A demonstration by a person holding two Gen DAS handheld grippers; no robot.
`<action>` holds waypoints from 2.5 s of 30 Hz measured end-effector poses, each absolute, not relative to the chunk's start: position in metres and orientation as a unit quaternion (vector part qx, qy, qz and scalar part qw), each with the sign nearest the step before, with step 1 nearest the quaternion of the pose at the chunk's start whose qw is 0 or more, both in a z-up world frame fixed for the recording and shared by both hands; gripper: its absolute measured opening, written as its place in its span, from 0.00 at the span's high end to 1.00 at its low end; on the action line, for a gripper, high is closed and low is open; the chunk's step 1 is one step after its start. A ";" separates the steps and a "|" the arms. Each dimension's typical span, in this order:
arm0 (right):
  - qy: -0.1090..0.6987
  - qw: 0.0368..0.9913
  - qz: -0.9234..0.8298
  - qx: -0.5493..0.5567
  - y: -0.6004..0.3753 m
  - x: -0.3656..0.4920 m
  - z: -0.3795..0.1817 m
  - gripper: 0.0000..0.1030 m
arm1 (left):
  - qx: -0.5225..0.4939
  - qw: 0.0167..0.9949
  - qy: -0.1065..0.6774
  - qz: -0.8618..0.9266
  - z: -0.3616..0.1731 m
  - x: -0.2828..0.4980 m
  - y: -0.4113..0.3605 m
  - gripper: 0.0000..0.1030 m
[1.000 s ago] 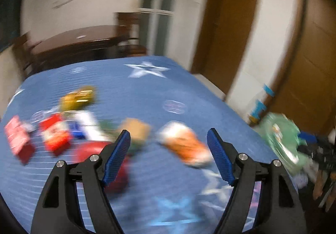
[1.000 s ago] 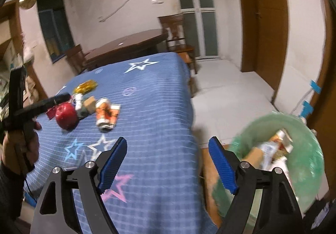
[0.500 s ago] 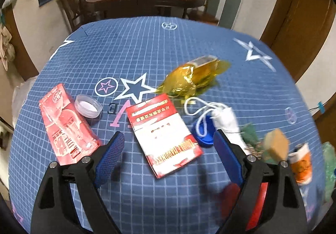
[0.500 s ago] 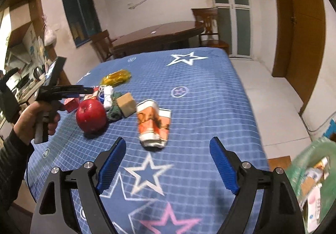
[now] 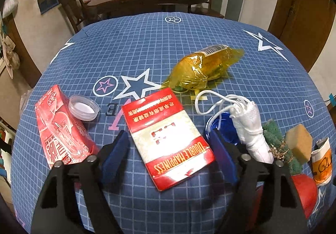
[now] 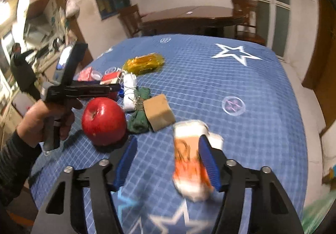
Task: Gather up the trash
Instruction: 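Grasp the red Double Happiness cigarette box with the left tool while the right tool grasps a beige sponge cake, then lift the cigarette box and sponge cake and carry both over the green bin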
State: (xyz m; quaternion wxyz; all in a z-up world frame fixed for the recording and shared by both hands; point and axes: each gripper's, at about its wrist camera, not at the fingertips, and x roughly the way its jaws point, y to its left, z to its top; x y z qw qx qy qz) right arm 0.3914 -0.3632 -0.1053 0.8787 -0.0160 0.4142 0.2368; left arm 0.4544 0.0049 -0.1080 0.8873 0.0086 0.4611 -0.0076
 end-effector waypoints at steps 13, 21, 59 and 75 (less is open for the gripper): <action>0.472 0.839 0.249 -0.103 -0.297 0.462 -0.125 0.44 | 0.019 0.886 0.463 -0.011 -0.113 0.459 0.000 0.32; 0.472 0.841 0.254 -0.073 -0.306 0.453 -0.129 0.63 | 0.021 0.892 0.450 -0.029 -0.115 0.451 -0.003 0.40; 0.238 0.964 0.118 -0.019 -0.333 0.238 -0.023 0.64 | 0.000 0.952 0.288 -0.104 -0.022 0.270 -0.014 0.43; 0.159 0.986 0.048 -0.011 -0.337 0.143 -0.005 0.64 | 0.021 0.976 0.193 -0.097 0.004 0.206 -0.048 0.43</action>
